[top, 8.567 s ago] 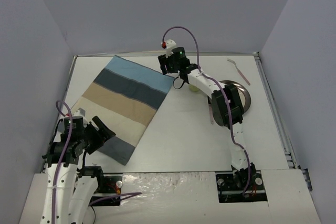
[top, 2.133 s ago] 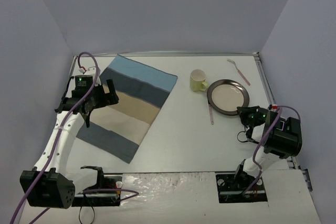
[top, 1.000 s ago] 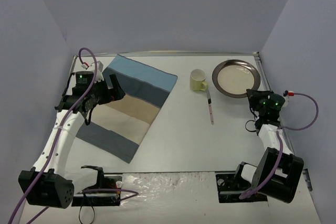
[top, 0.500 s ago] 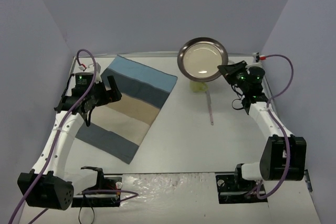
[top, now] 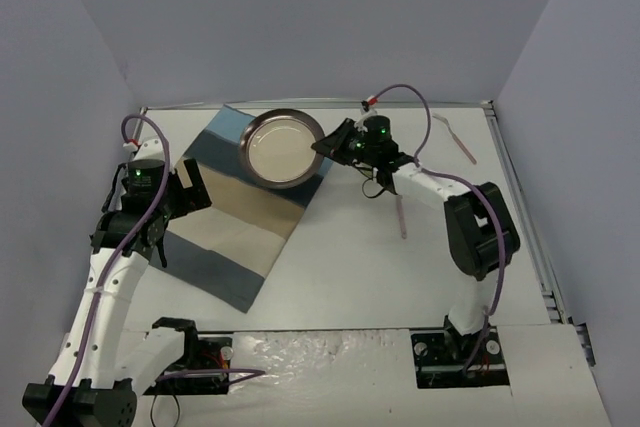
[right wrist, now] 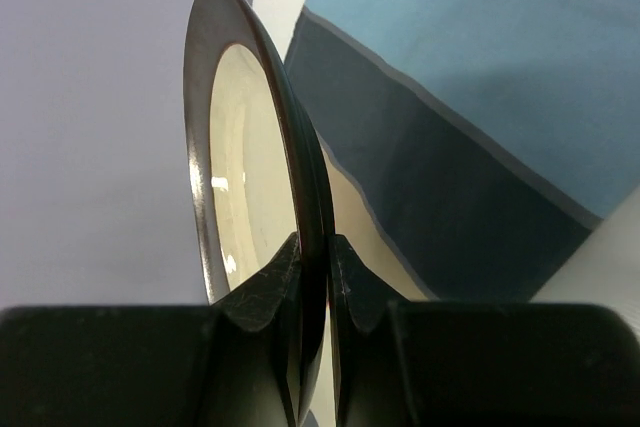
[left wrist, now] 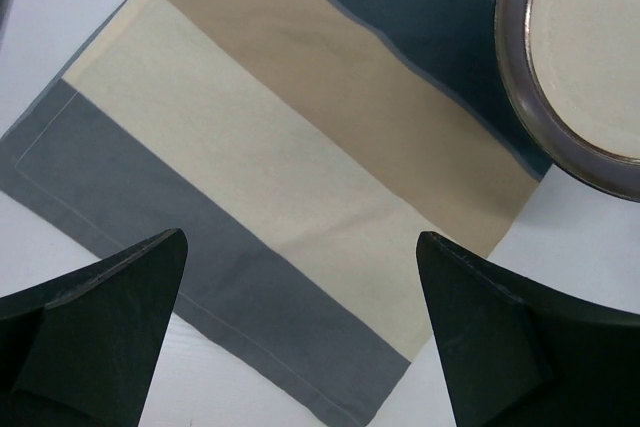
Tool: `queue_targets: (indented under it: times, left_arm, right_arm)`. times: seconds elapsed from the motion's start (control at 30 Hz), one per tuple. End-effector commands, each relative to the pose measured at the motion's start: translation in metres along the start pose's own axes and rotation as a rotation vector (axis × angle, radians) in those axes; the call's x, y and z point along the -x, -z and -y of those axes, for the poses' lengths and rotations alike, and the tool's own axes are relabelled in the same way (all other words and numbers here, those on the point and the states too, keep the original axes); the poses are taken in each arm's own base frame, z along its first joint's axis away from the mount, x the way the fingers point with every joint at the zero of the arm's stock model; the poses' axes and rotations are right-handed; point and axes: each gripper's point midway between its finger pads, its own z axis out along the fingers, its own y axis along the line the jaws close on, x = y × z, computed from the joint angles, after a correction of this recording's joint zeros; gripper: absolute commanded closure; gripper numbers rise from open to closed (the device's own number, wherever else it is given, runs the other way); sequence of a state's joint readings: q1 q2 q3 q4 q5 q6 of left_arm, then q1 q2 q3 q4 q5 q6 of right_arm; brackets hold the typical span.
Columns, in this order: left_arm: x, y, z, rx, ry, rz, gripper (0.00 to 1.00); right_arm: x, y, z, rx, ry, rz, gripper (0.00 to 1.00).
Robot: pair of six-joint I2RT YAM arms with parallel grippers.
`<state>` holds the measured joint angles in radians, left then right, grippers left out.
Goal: Set the dinner table for one person
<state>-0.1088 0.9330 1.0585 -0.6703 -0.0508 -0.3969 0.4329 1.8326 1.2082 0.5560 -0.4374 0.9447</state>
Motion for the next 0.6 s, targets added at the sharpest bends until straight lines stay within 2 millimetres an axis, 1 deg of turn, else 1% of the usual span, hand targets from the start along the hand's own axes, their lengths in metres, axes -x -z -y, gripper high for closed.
queue_targets:
  times: [0.0,0.03,0.07,0.13,0.27,0.37,0.57]
  left_arm:
    - [0.007,-0.001,-0.020,0.096,-0.013,0.066,0.03]
    - [0.004,-0.002,-0.023,0.108,-0.014,0.067,0.03]
    - [0.001,-0.002,-0.027,0.119,-0.015,0.070,0.03]
    - [-0.001,-0.004,-0.029,0.131,-0.016,0.071,0.03]
    - [-0.003,-0.005,-0.032,0.145,-0.020,0.063,0.03]
    - [-0.003,-0.006,-0.033,0.148,-0.019,0.064,0.03]
    - [-0.005,-0.007,-0.032,0.144,-0.021,0.054,0.03]
  right_arm:
    - [0.029,-0.011,-0.110,0.328,0.067,0.103,1.00]
    - [0.024,-0.017,-0.112,0.335,0.063,0.093,1.00]
    - [0.016,-0.025,-0.116,0.348,0.058,0.076,1.00]
    - [0.005,-0.038,-0.110,0.349,0.044,0.056,1.00]
    - [-0.018,-0.059,-0.108,0.368,0.014,0.021,1.00]
    - [-0.030,-0.071,-0.104,0.363,0.007,0.013,1.00]
    - [-0.047,-0.091,-0.095,0.355,-0.012,0.005,1.00]
